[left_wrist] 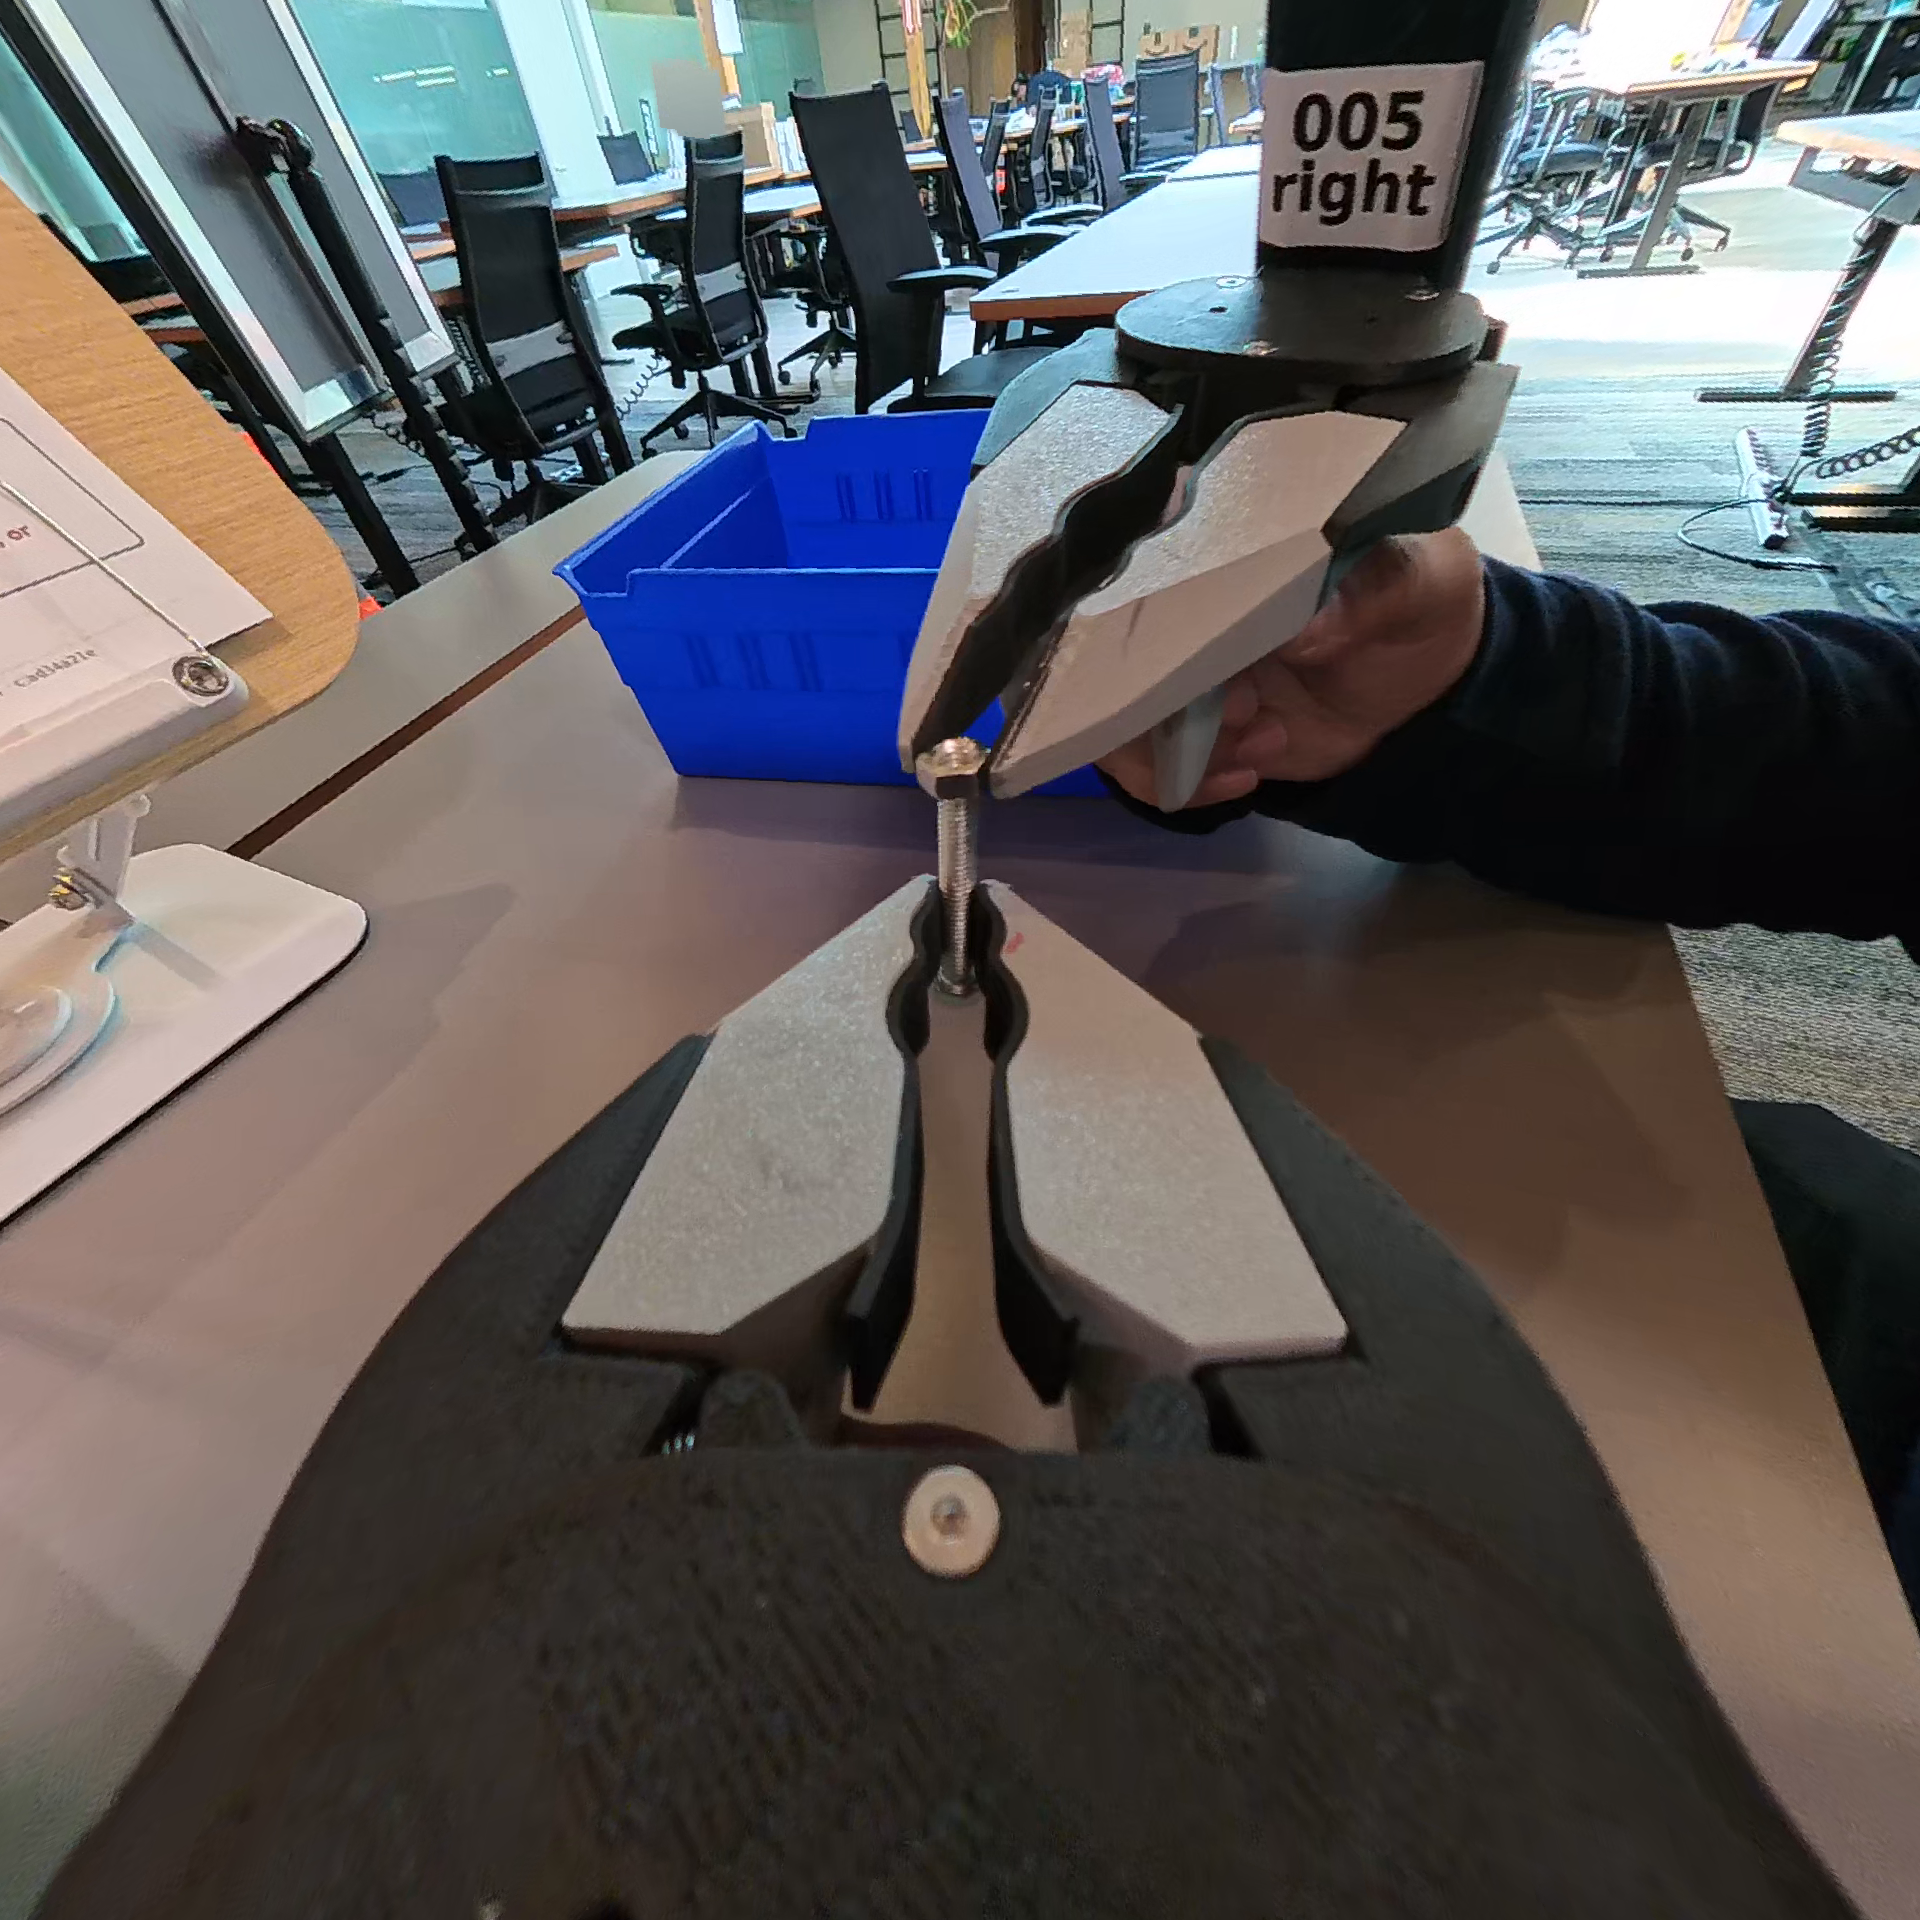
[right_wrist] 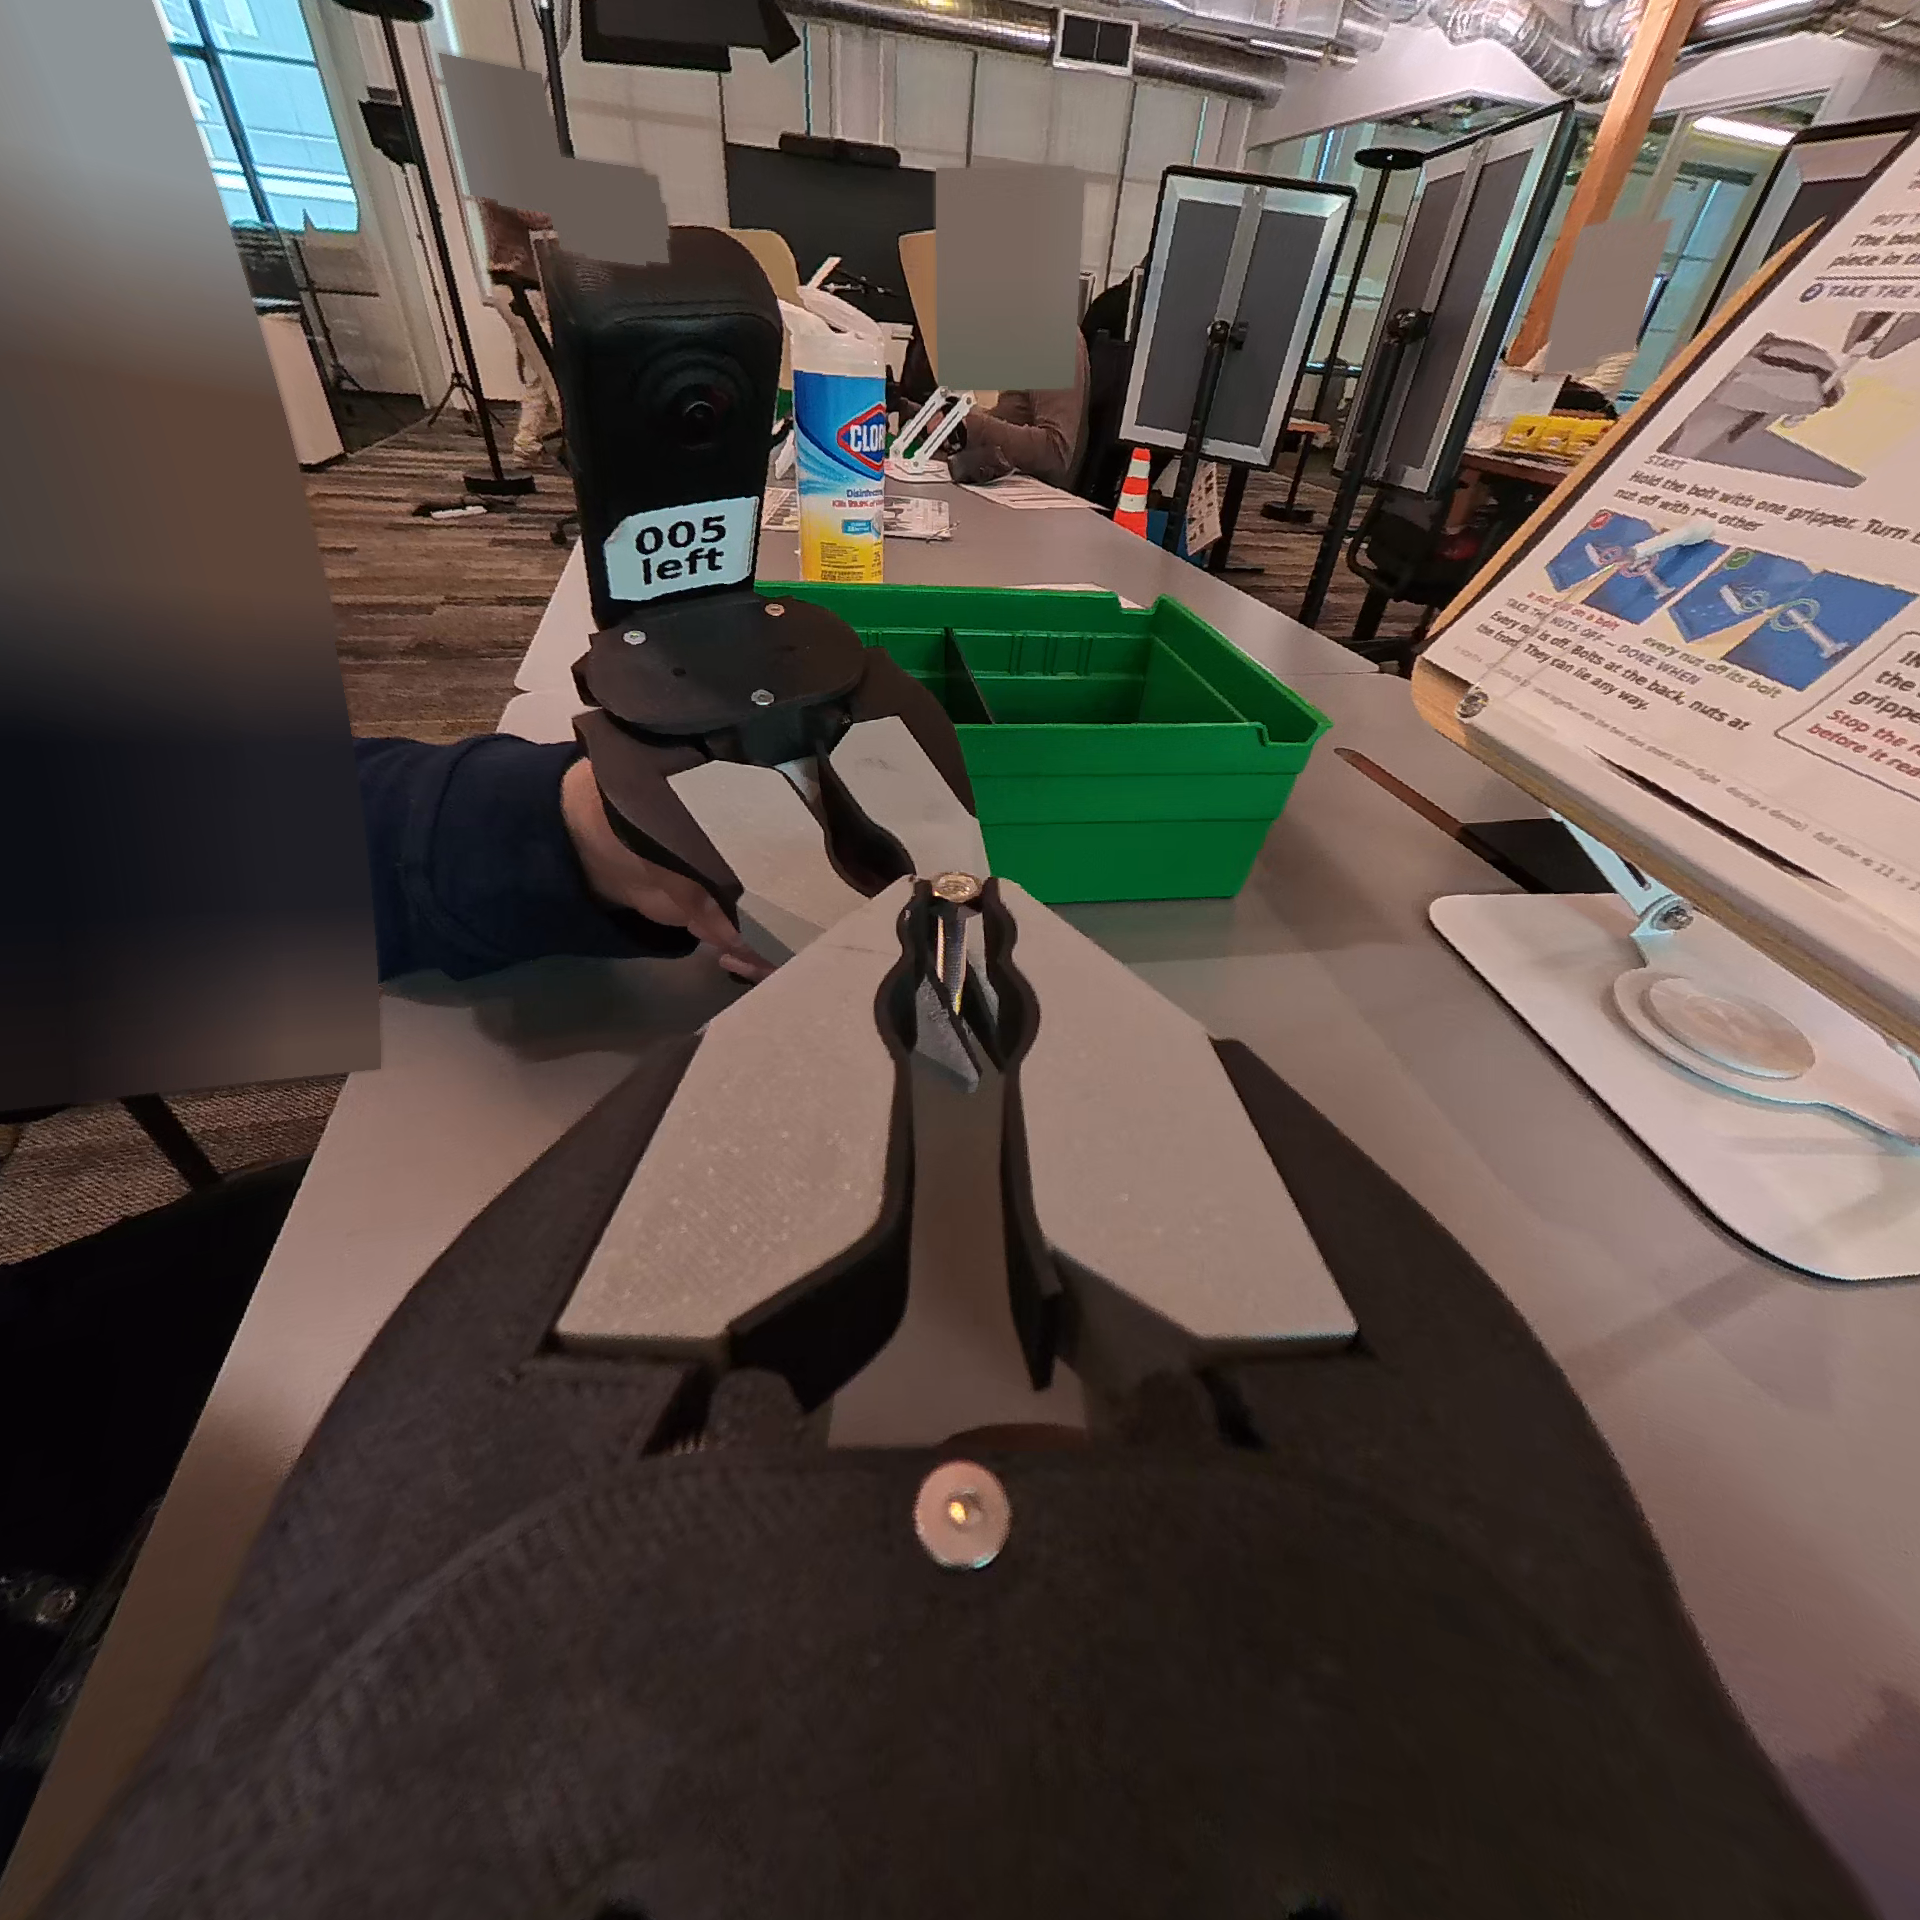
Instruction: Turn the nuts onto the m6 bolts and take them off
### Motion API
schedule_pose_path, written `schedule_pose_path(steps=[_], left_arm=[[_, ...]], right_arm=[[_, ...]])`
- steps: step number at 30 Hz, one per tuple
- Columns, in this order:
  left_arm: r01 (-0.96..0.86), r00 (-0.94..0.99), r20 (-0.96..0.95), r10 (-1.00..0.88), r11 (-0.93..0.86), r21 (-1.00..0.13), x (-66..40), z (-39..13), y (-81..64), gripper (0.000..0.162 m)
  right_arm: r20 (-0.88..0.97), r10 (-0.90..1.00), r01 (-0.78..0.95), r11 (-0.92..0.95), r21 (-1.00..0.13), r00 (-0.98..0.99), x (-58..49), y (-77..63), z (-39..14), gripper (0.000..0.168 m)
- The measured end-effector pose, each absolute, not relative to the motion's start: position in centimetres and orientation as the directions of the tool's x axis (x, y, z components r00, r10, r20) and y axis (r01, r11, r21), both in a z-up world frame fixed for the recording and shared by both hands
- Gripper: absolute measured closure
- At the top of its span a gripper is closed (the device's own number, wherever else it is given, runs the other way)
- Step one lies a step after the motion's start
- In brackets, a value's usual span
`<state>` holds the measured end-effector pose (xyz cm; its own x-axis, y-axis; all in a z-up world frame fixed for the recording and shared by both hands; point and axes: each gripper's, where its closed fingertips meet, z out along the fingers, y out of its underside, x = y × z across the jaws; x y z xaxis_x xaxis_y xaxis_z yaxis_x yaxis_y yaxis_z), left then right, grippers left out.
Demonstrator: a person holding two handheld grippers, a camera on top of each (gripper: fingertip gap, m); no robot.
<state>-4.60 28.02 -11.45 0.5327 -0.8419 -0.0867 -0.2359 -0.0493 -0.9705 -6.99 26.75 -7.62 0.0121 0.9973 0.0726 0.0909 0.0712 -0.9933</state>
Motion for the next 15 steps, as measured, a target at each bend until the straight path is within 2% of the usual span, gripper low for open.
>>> schedule_pose_path(steps=[15], left_arm=[[-0.223,0.689,-0.09,-0.72,-0.092,-0.97,-5.7,-11.9,30.1,0.16]], right_arm=[[0.042,0.983,0.075,0.029,-0.997,0.18,-7.9,28.6,-8.0,0.162]])
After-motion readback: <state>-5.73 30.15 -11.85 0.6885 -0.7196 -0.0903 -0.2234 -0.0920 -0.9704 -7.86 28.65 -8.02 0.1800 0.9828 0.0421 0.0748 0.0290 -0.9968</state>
